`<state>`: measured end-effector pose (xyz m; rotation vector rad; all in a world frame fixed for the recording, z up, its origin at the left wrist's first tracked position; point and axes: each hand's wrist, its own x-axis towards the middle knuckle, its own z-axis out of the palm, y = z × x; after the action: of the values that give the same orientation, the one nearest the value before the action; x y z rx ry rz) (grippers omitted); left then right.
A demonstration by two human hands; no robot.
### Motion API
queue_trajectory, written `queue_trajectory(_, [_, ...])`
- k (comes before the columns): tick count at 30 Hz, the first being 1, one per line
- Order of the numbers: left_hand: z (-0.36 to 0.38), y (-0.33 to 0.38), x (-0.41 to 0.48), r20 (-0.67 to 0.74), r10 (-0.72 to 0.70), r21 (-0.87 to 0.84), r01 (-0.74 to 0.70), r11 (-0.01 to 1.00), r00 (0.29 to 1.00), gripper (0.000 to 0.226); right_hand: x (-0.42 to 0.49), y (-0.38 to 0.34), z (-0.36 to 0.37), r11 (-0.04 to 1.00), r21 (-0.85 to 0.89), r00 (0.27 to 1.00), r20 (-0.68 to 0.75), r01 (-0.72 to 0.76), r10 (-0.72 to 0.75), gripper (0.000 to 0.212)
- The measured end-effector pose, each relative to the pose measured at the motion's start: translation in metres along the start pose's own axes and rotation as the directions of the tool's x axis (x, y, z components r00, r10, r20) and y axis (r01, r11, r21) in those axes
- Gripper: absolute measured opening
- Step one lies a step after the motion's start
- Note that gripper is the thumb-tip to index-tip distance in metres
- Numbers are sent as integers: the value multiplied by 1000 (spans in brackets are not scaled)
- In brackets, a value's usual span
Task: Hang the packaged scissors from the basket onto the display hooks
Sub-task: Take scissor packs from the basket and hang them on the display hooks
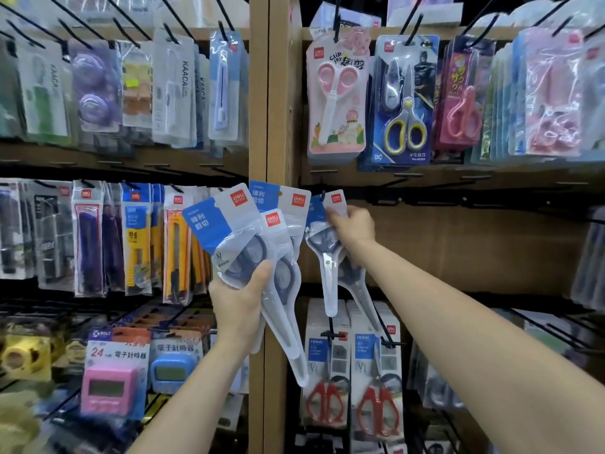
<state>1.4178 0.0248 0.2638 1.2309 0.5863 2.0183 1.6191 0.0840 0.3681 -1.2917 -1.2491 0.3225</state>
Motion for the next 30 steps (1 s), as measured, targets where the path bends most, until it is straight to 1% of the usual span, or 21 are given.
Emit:
queue_trajectory(3, [1, 2, -1, 10, 33, -2, -33, 999, 999, 62, 0, 10, -2, 996, 94, 996, 83, 6, -14, 22])
queue_trajectory(6, [3, 4, -2, 23, 58, 22, -58, 998, 998, 49, -7, 21, -9, 986, 168, 994, 104, 6, -24, 26])
queue_trajectory(8, [3, 6, -4, 33, 77, 14, -77, 997, 997, 42, -10, 29, -15, 972, 235, 995, 104, -31, 6, 25])
queue_trajectory(11, [4, 8, -6, 30, 90, 21, -91, 996, 995, 33, -16, 40, -25, 939, 318, 989, 109, -130, 100, 18])
queue_trajectory(13, [4, 8, -6, 35, 87, 33, -88, 996, 996, 18, -25, 48, -30, 904, 392, 985, 88, -171, 148, 8])
queue_trajectory(15, [5, 9, -6, 33, 77, 50, -79, 996, 996, 18, -34, 55, -38, 875, 450, 982, 33, -179, 184, 5])
queue_trajectory(17, [6, 10, -7, 26, 75, 61, -77, 995, 997, 19, -44, 58, -49, 862, 484, 977, -63, -151, 206, 6])
queue_trajectory(18, [7, 10, -7, 23, 78, 64, -80, 995, 997, 18, -49, 58, -55, 869, 485, 972, -140, -101, 191, 8])
queue_trajectory(20, [6, 9, -7, 18, 78, 68, -79, 995, 997, 18, -62, 53, -66, 899, 436, 943, -314, 42, 108, 13])
queue_trajectory(22, [6, 9, -7, 5, 77, 64, -77, 995, 997, 18, -78, 41, -75, 911, 374, 909, -418, 176, -4, 16])
queue_trajectory(24, [7, 9, -8, 5, 79, 56, -79, 995, 997, 17, -90, 24, -79, 888, 357, 891, -440, 288, -112, 17])
queue_trajectory(27, [8, 11, -10, -1, 48, 36, -47, 998, 999, 18, -89, 3, -83, 860, 310, 865, -434, 406, -252, 20])
queue_trajectory(30, [8, 13, -11, 2, 30, 30, -30, 999, 1000, 18, -78, -11, -72, 868, 234, 878, -318, 438, -358, 15])
